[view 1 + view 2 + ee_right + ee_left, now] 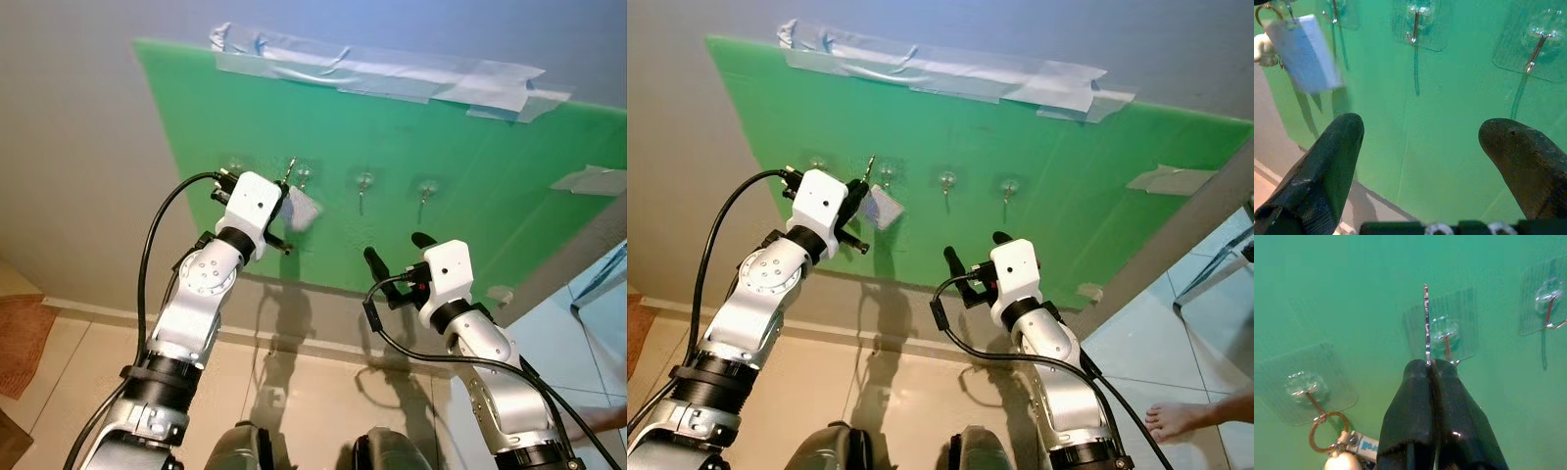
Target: Hang keys on a hook
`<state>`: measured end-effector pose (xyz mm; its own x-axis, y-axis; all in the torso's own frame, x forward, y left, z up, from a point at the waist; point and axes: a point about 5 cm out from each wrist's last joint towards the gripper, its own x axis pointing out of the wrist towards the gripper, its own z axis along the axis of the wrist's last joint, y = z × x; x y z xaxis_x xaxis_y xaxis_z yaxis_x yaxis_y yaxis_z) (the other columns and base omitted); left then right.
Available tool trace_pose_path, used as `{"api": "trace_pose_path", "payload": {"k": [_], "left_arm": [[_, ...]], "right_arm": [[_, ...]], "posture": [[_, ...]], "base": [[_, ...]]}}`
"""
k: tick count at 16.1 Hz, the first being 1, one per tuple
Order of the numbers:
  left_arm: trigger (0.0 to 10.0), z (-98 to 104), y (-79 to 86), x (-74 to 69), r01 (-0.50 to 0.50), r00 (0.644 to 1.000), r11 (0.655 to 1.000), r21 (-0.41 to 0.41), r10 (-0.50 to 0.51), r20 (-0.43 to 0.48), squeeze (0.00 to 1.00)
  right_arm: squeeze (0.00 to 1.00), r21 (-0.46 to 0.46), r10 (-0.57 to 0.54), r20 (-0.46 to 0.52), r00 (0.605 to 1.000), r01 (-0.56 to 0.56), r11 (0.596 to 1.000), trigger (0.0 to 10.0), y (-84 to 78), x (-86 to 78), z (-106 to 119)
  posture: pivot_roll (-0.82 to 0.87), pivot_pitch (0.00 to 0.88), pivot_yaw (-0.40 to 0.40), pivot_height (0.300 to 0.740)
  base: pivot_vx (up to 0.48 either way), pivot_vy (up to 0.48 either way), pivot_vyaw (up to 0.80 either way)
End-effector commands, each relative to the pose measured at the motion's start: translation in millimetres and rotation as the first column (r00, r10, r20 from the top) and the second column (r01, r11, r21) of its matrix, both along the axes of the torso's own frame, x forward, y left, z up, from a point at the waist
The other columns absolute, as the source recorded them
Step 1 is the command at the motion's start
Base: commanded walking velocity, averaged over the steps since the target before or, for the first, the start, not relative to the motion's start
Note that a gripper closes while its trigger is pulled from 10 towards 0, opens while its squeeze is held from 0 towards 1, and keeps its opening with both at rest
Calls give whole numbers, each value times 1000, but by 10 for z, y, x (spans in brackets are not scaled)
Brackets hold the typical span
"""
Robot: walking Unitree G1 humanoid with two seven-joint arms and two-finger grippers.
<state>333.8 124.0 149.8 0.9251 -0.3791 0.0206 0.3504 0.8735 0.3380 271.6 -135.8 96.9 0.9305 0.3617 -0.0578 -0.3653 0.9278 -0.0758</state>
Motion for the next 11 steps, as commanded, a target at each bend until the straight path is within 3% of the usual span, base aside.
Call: {"api": "trace_pose_path", "payload": {"k": [1,7,11], "left_arm": [[0,-10,5,37,-6,1000,1000,16,6,-14,0],[0,11,-9,125,-10,1000,999,34,11,-28,0],[0,-219,-136,-70,50,980,998,31,-43,-193,0]], "right_arm": [[0,-13,2,2,1000,-1,1000,10000,-8,-12,16],[0,-13,1,5,1000,-1,1000,10000,-8,-1,27],[0,-13,-8,-3,1000,8,1000,10000,-32,-29,5]], "posture": [[-119,147,-45,710],[-124,144,-42,710],[-131,144,-35,710]], "base": [[0,0,0],[0,0,0],[0,0,0]]}}
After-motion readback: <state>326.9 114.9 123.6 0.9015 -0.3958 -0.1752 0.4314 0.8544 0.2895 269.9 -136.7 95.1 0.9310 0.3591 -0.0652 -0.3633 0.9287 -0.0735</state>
